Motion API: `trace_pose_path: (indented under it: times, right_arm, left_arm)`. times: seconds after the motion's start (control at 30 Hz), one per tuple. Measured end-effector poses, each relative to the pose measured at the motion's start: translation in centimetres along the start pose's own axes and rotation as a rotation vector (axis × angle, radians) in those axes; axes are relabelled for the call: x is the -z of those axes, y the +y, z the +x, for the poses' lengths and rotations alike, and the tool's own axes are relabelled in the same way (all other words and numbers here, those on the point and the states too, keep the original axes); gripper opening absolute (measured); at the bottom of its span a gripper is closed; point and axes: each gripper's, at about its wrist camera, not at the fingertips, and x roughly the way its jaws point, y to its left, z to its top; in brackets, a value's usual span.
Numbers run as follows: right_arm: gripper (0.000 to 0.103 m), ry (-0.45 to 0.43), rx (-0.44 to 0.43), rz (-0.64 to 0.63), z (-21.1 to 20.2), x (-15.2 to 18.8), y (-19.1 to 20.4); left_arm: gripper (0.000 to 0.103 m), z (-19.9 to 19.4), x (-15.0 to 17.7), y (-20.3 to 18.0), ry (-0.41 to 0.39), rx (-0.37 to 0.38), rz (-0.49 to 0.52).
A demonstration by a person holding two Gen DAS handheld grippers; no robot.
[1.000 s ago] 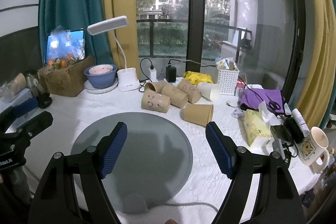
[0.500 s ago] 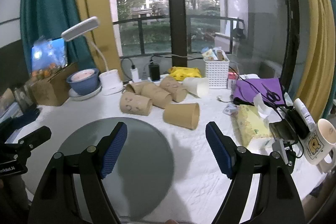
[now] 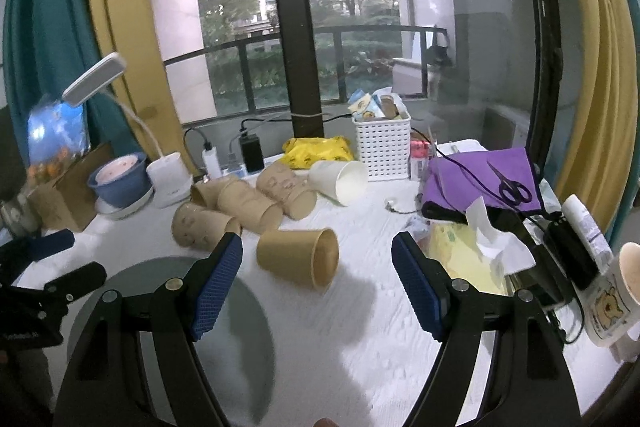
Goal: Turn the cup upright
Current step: 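Move the left tool toward the brown paper cups lying on their sides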
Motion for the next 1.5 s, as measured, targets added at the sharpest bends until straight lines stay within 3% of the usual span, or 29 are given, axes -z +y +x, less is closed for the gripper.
trace_pose_path:
  times: [0.2, 0.47, 0.6, 0.9, 1.03, 1.2, 1.5]
  right_arm:
    - [0.08, 0.005, 0.003, 0.02, 2.9, -1.4, -1.1]
    - [0.08, 0.068, 0.009, 0.005, 7.3, -4.4, -1.8]
    - [0.08, 0.099, -0.009, 0.034, 10.5, -5.2, -2.4]
    - [0.08, 0.179, -0.036, 0.091, 16.9, -5.8, -4.1]
    - [0.08, 0.174, -0.036, 0.123, 17.7, -5.3, -5.0]
    - [0.08, 0.176, -0.041, 0.134, 17.9, -5.1, -5.4]
    - [0.08, 0.14, -0.056, 0.142, 17.3, -5.0, -5.6]
  left_arm:
    - [0.089, 4.1, -2.7, -0.4, 0.03, 0.02, -0.012]
    - [0.089, 9.8, -6.6, -1.8, 0.052, 0.016, 0.056]
    - [0.089, 13.5, -7.5, -1.1, 0.104, 0.037, -0.003]
    - [0.089, 20.2, -7.8, 0.3, 0.192, -0.005, -0.1]
    - [0.088, 22.2, -8.0, 0.8, 0.224, -0.025, -0.123]
    - [0.088, 24.2, -7.7, 1.6, 0.312, 0.005, -0.218]
    - [0.088, 24.7, -8.3, 2.5, 0.318, -0.017, -0.336]
